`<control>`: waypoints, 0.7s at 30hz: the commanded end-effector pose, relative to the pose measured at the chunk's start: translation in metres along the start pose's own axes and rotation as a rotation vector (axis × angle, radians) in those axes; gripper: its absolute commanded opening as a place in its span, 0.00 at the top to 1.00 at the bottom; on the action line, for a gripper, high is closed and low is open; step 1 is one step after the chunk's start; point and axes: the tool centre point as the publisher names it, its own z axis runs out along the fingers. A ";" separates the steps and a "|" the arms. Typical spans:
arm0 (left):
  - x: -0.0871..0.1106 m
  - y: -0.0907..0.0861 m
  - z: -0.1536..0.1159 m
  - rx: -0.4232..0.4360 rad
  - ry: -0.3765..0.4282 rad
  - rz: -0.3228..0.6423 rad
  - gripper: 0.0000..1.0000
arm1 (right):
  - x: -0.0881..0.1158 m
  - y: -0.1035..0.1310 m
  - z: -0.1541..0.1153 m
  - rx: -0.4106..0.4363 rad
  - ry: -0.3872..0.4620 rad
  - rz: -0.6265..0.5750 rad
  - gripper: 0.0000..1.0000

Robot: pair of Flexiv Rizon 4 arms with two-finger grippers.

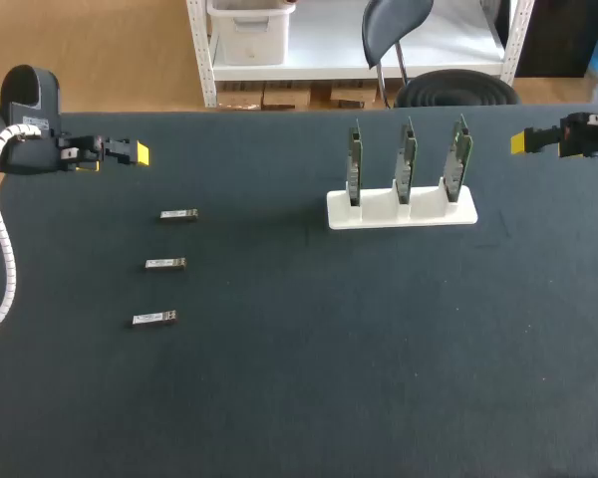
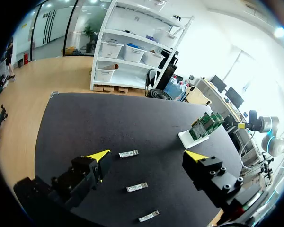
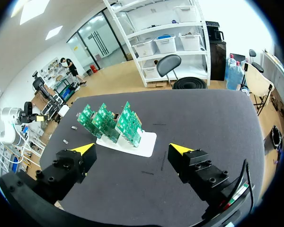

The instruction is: Pick up the optical module with the left hand, and insert it into the network port with the right hand.

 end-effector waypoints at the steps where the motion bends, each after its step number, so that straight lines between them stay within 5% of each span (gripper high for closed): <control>1: 0.000 0.000 0.000 0.000 0.000 0.000 0.00 | 0.000 0.000 0.000 0.000 0.000 0.000 0.00; 16: 0.000 0.000 0.000 0.000 0.000 0.000 0.00 | 0.000 0.000 0.000 0.000 0.000 0.000 0.00; 21: -0.002 0.007 0.008 -0.017 0.050 0.127 0.00 | 0.000 0.000 0.000 0.000 0.000 0.000 0.00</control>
